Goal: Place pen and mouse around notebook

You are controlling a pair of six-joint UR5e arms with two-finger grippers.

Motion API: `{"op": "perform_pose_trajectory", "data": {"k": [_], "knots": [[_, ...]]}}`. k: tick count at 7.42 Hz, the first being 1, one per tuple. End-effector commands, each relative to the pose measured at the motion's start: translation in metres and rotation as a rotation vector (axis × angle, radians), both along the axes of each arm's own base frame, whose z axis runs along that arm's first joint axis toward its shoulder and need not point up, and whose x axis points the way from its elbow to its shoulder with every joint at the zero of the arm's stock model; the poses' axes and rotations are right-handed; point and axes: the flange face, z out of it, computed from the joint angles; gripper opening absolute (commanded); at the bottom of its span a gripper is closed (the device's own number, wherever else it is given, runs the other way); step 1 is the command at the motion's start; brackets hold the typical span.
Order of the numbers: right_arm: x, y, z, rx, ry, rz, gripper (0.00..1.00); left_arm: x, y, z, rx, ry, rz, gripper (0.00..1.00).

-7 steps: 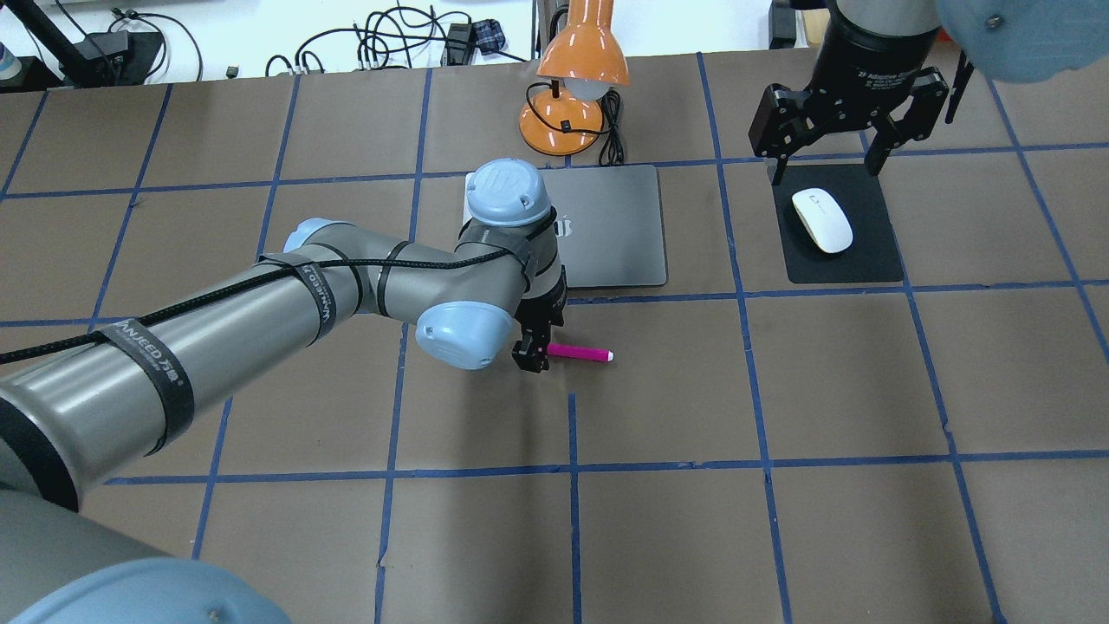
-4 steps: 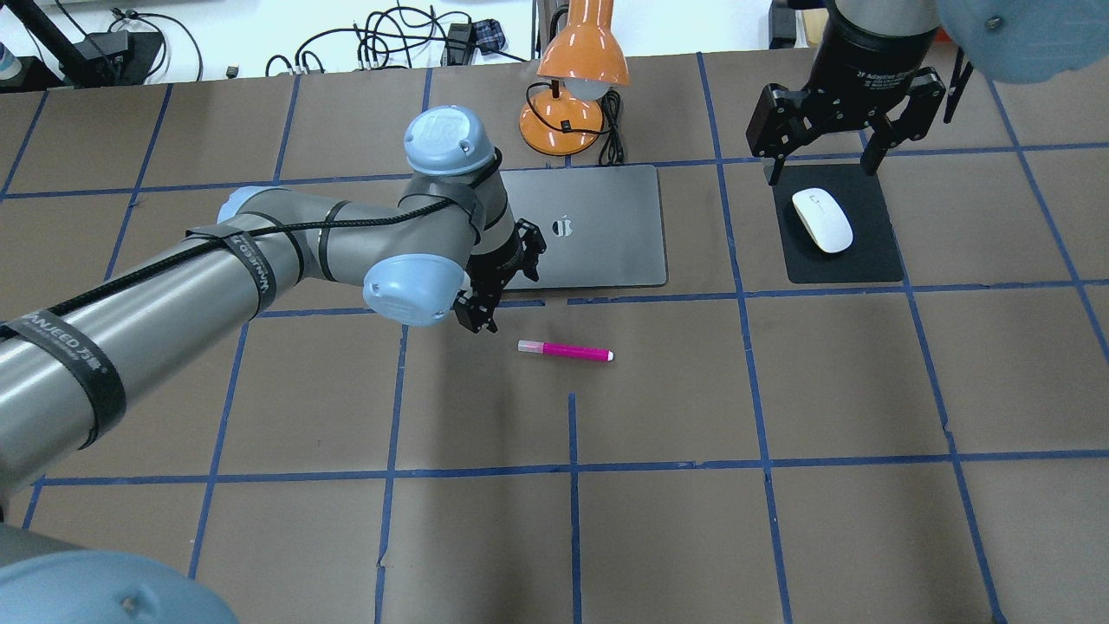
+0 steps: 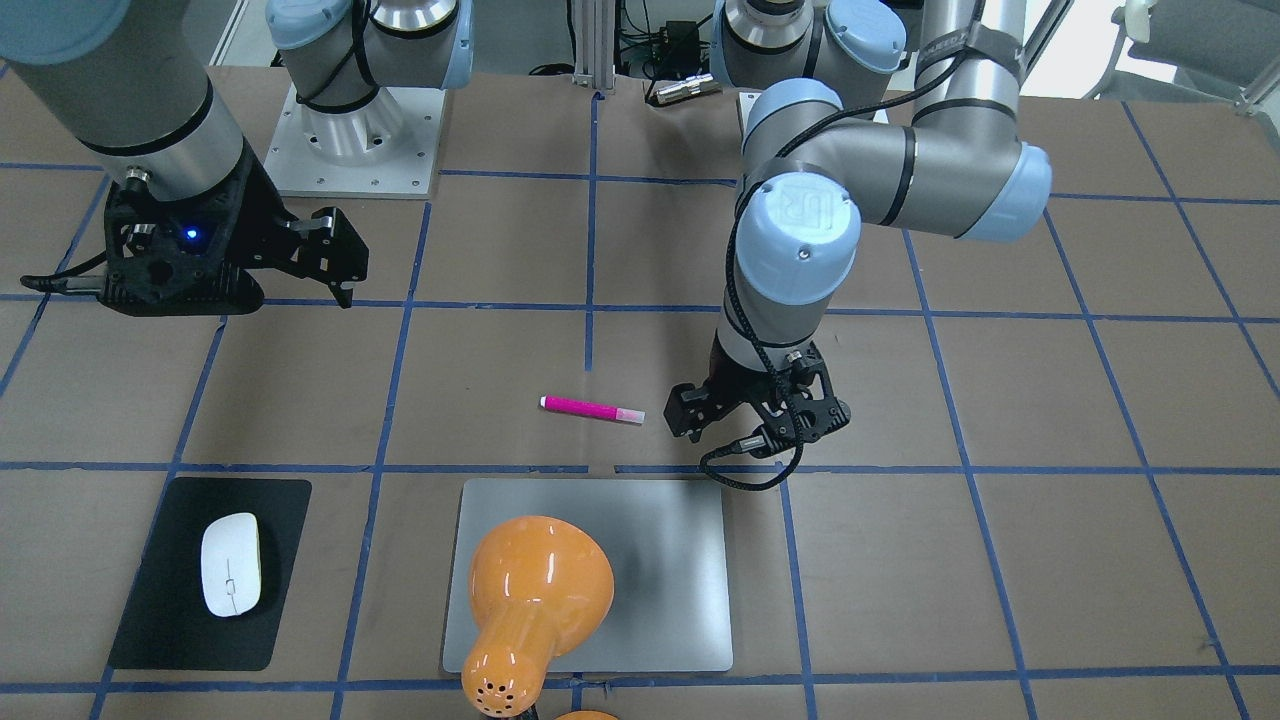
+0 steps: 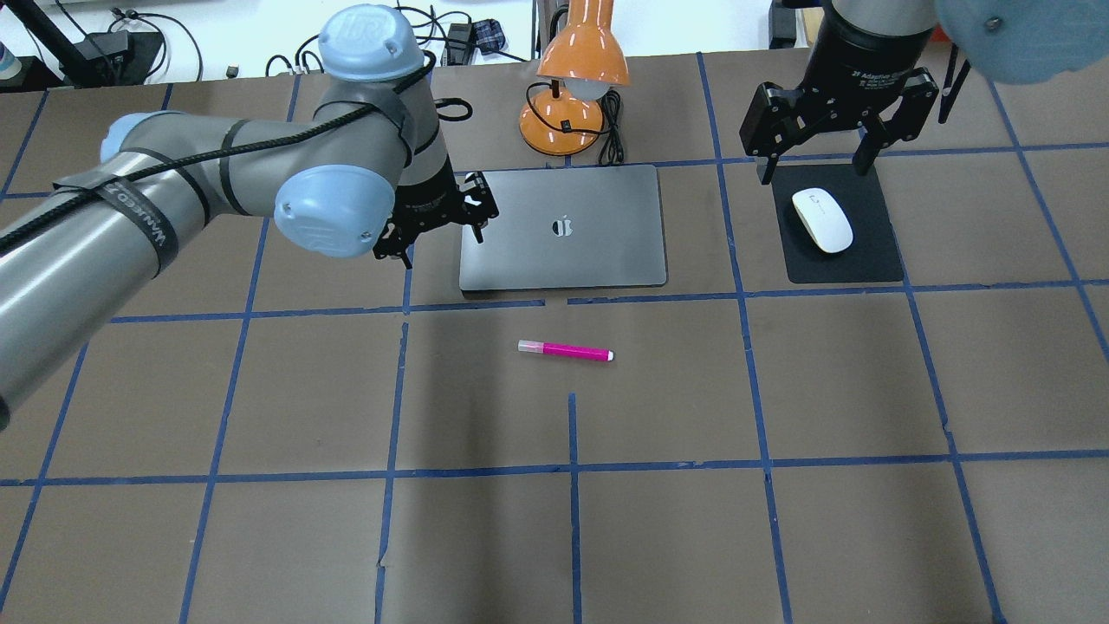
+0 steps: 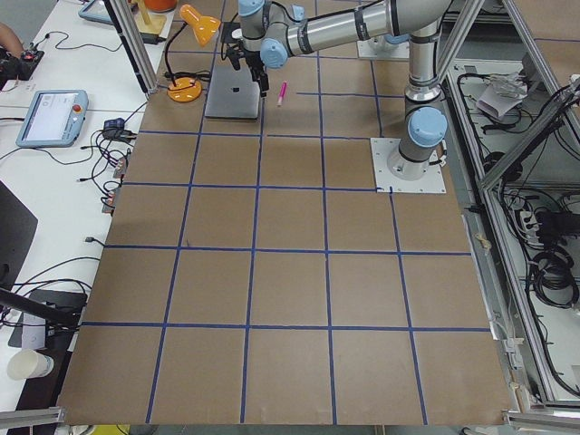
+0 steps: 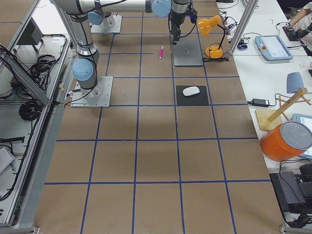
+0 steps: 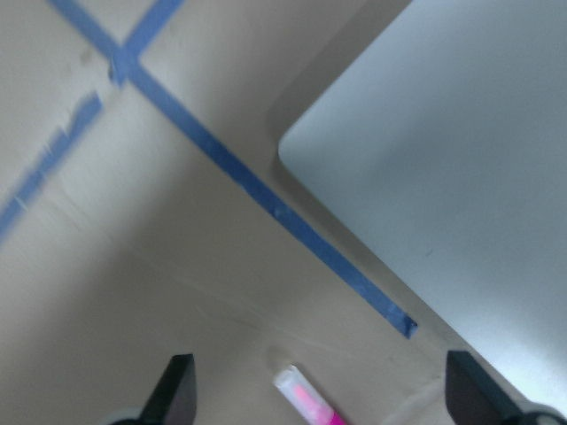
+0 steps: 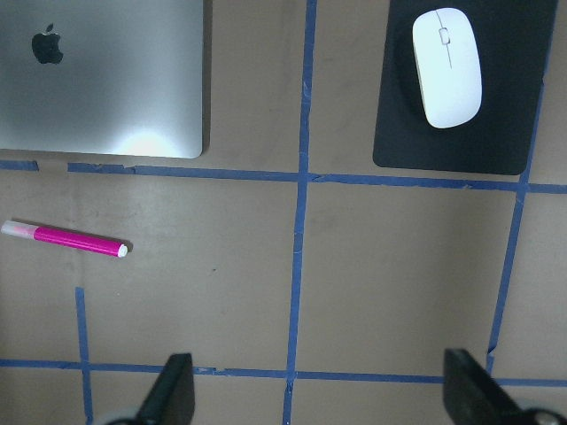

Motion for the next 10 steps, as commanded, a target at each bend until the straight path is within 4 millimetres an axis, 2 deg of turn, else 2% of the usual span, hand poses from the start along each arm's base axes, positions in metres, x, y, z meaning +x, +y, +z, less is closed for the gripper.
{"op": "perform_pose_trajectory", "data": {"k": [1, 3, 4, 5, 8, 10], "knots": [[0.000, 0.000, -0.001, 0.003, -0.001, 0.003, 1.00, 0.039, 0.008, 0.040, 0.009, -0.011, -0.210, 1.00], [0.001, 0.000, 0.001, -0.003, -0.010, -0.005, 1.00, 0.094, 0.018, 0.070, 0.044, 0.005, -0.280, 1.00], [0.001, 0.000, 0.001, -0.001, -0.008, -0.002, 1.00, 0.115, 0.029, 0.085, 0.065, 0.009, -0.303, 1.00], [0.001, 0.000, 0.001, -0.001, -0.010, -0.005, 1.00, 0.128, 0.040, 0.093, 0.063, 0.012, -0.331, 1.00], [0.001, 0.000, 0.000, 0.000, -0.010, -0.002, 1.00, 0.117, 0.083, 0.118, 0.005, 0.069, -0.338, 1.00], [0.001, 0.001, 0.002, -0.003, -0.011, -0.003, 1.00, 0.116, 0.100, 0.122, 0.020, 0.067, -0.339, 1.00]]}}
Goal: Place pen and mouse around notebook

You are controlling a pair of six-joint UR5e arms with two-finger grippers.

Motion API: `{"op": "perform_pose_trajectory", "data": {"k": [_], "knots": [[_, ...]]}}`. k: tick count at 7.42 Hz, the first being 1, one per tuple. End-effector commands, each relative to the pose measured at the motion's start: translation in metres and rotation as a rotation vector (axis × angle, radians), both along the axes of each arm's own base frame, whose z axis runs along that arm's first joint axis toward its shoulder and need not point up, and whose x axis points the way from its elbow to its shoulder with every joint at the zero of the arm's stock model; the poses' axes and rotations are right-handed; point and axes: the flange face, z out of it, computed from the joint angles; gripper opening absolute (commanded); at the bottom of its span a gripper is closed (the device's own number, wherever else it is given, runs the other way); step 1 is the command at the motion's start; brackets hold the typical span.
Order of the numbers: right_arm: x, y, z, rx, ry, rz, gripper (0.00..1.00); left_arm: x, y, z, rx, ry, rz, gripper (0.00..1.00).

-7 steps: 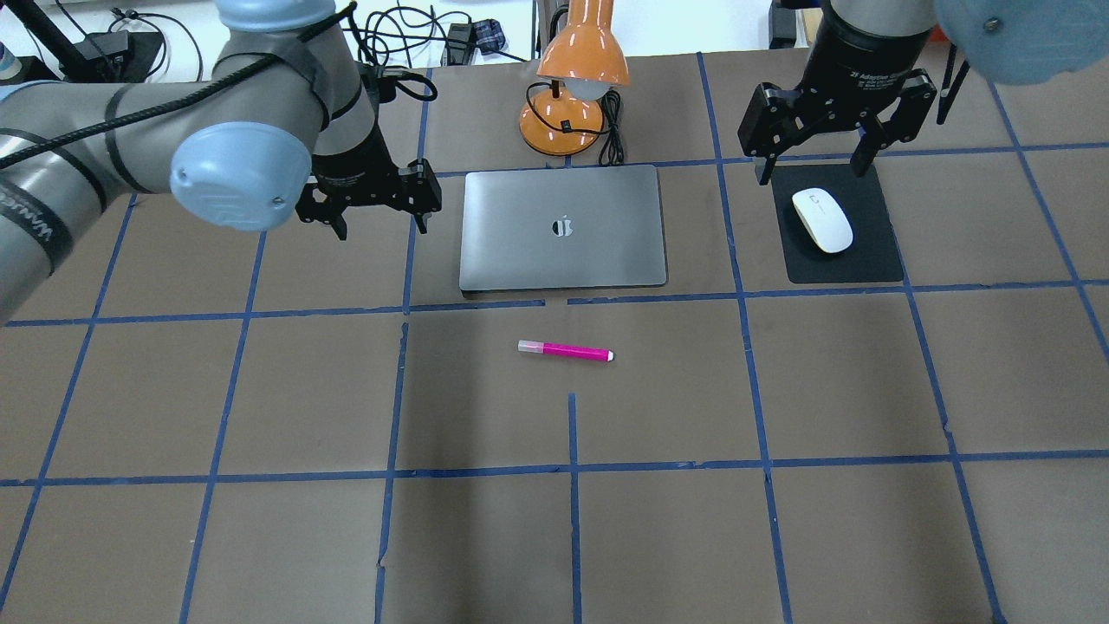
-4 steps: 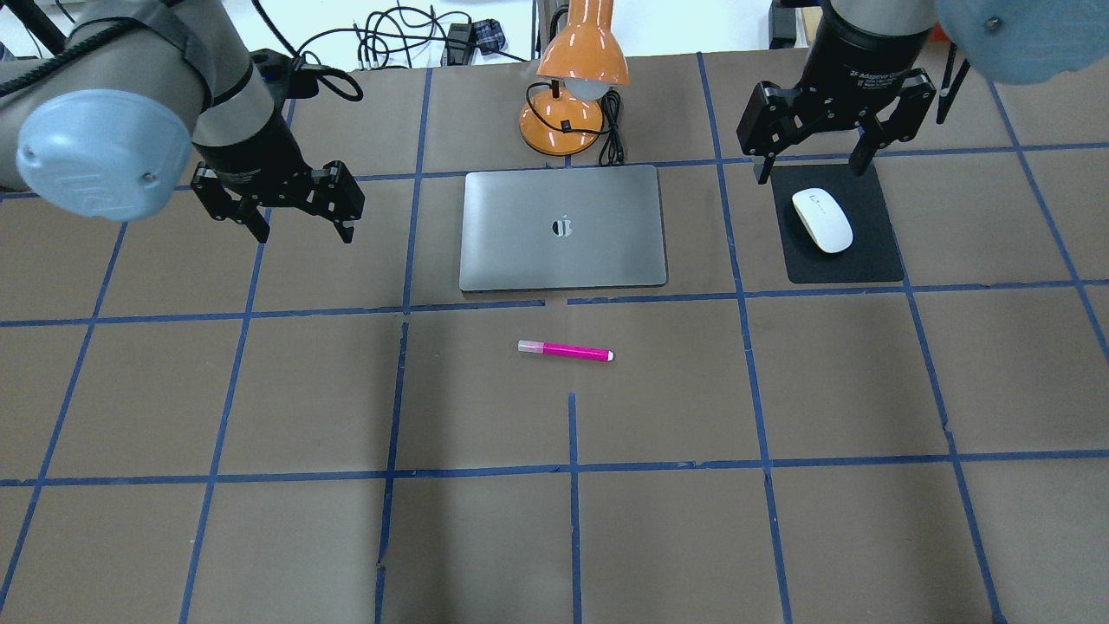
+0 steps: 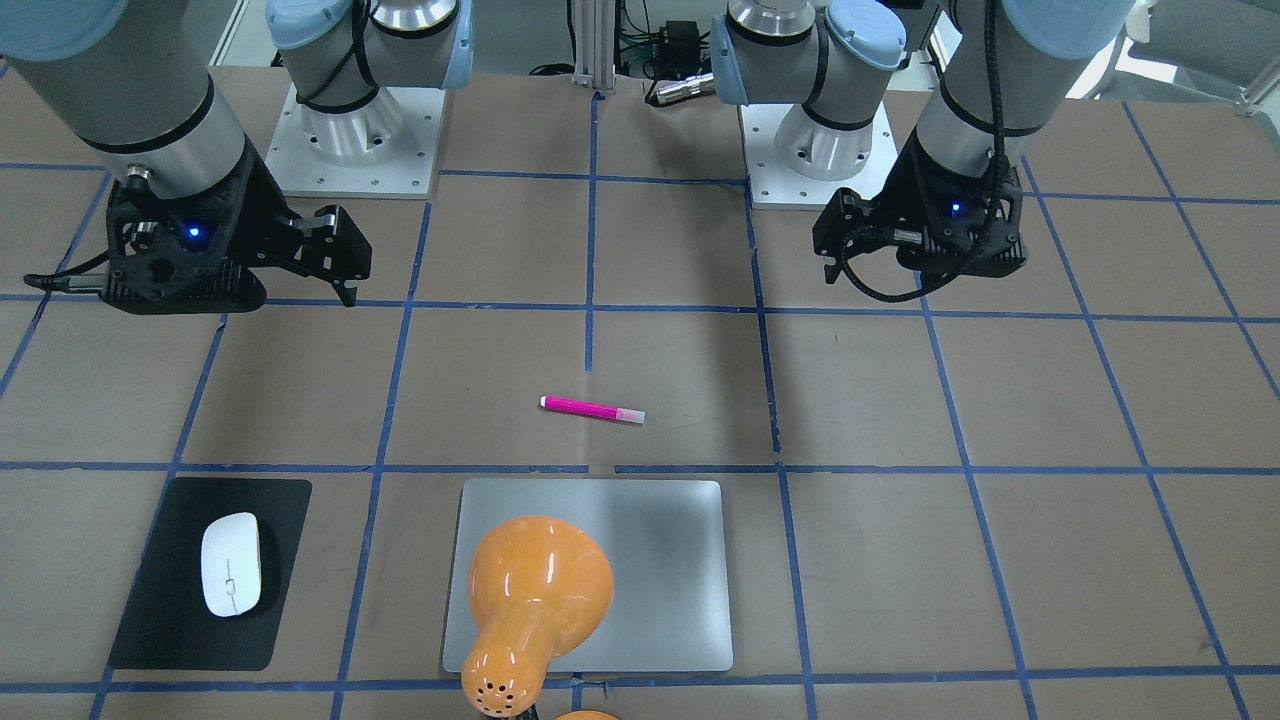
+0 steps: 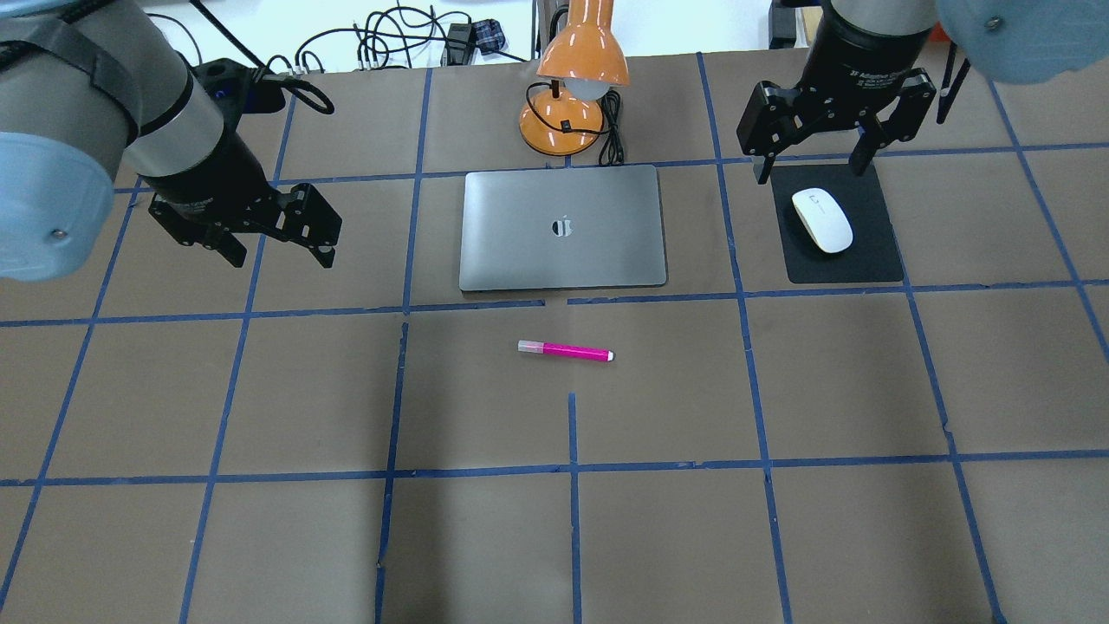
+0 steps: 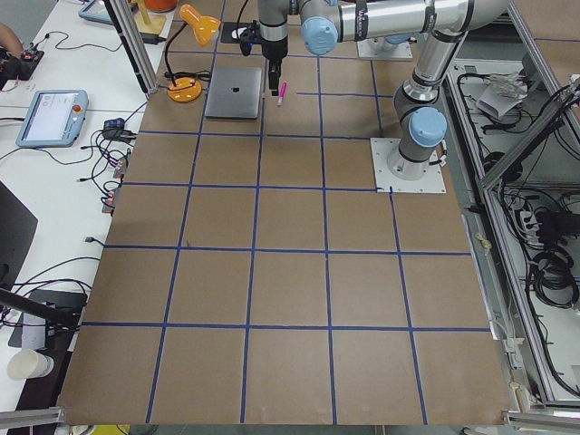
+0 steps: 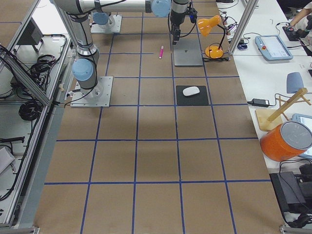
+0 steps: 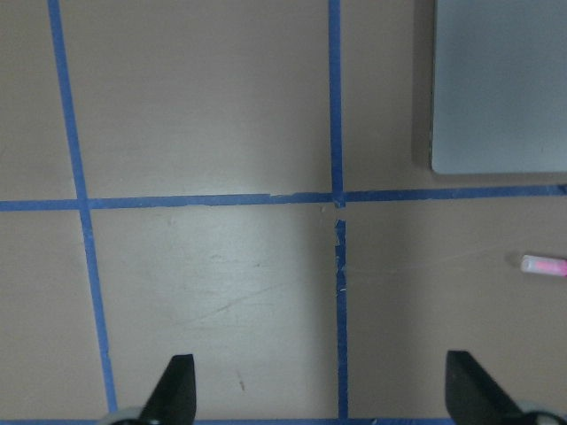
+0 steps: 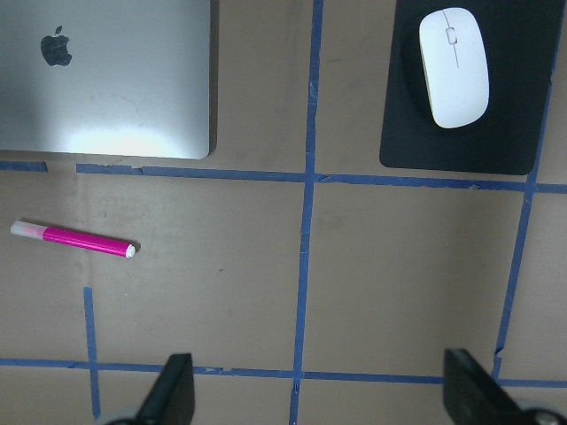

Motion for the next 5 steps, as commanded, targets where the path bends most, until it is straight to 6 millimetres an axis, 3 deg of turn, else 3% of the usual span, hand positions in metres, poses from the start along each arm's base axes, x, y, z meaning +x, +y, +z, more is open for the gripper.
{"op": "perform_pose_trajectory", "data": {"k": [1, 5], "knots": [[0.0000, -0.0002, 0.0017, -0.004, 0.001, -0.003, 1.00, 0.0007, 0.0122, 0.0052, 0.003, -0.021, -0.003, 1.00], [0.0001, -0.0004, 0.0000, 0.001, -0.001, -0.005, 1.00, 0.0041, 0.0102, 0.0056, 0.001, -0.032, 0.001, 1.00]]}}
